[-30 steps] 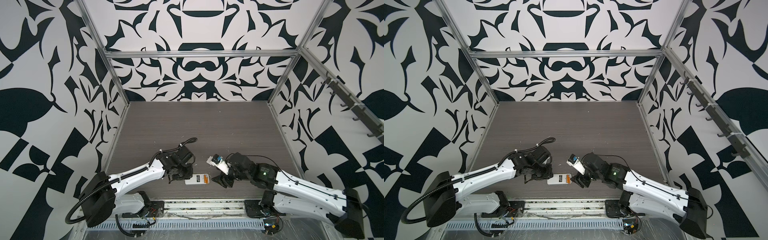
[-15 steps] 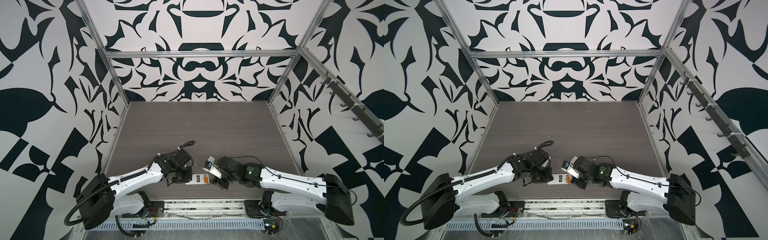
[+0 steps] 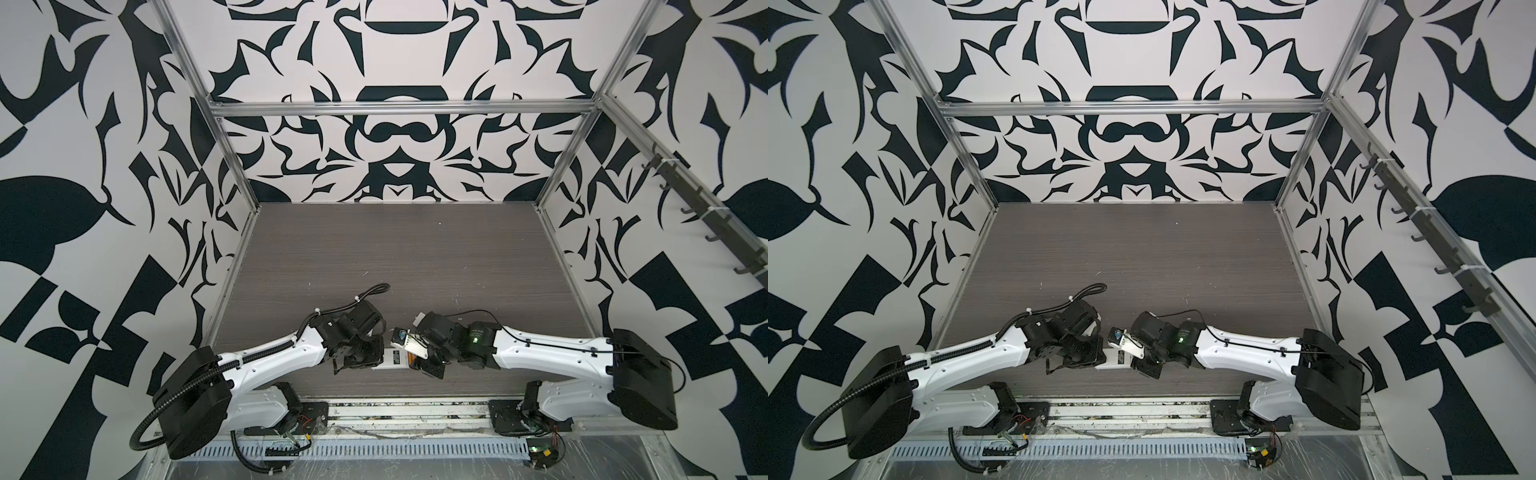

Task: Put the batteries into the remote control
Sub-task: 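Lower the right gripper onto the tilted second battery's raised end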

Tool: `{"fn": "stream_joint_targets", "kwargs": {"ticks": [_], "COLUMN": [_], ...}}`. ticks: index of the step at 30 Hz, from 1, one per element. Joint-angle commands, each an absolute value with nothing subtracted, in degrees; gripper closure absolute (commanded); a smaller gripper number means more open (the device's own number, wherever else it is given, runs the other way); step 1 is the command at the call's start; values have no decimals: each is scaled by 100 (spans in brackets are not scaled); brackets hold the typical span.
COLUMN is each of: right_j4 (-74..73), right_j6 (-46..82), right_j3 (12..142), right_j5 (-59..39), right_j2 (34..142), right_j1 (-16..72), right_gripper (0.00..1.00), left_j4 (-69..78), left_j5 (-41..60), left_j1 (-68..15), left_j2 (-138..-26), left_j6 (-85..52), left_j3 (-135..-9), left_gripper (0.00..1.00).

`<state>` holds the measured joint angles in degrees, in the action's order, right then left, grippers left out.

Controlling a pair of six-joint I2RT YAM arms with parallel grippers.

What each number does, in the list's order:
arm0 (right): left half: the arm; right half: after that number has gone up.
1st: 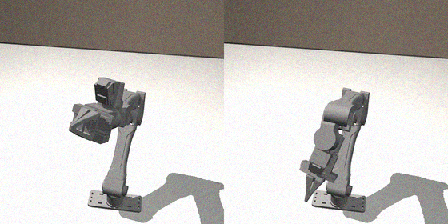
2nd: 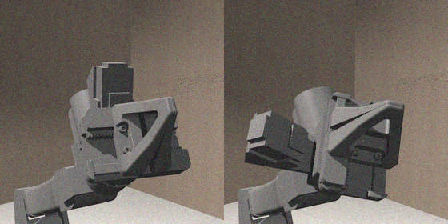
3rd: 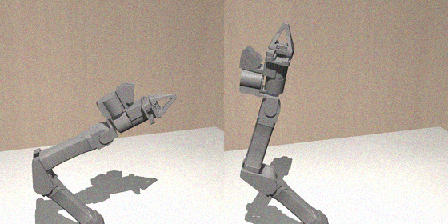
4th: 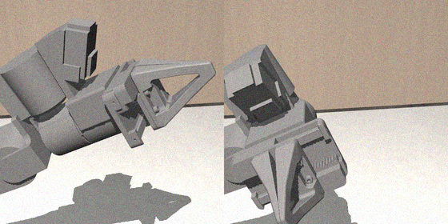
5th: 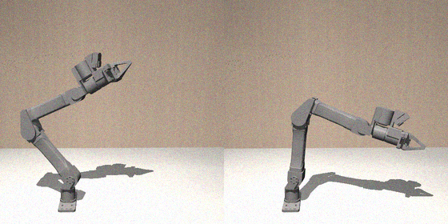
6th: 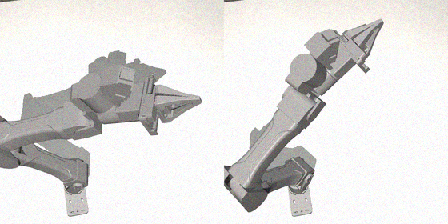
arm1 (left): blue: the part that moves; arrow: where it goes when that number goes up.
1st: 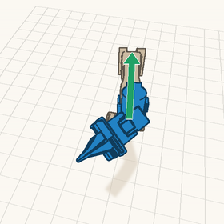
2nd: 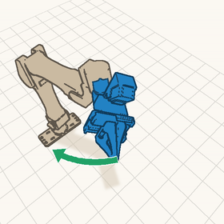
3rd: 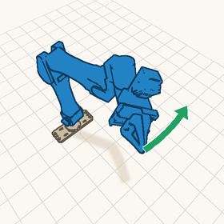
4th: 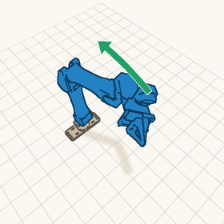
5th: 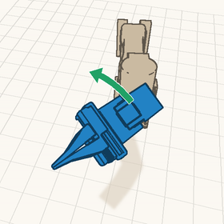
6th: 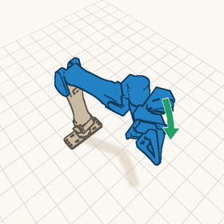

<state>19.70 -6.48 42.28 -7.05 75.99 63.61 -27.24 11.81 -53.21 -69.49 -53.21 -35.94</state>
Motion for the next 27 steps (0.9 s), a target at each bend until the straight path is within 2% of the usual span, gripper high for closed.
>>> {"fn": "stream_joint_targets", "kwargs": {"ticks": [1, 15, 27], "right_j4": [2147, 3056, 2989], "right_j6": [-610, -613, -730], "right_j3": [4556, 4975, 5036], "right_j5": [-670, -578, -510], "right_j2": [7677, 8050, 8231], "right_j1": [6389, 6435, 6459], "right_gripper": [62, 62, 63], "left_j4": [-2732, -2687, -2390], "left_j5": [1208, 1279, 1519], "left_j1": [-5282, -5216, -5027], "left_j2": [-6899, -6872, -6830], "left_j6": [-5381, -5378, -5426], "left_j3": [-3525, -3461, -3149], "left_gripper": [90, 90, 91]}}
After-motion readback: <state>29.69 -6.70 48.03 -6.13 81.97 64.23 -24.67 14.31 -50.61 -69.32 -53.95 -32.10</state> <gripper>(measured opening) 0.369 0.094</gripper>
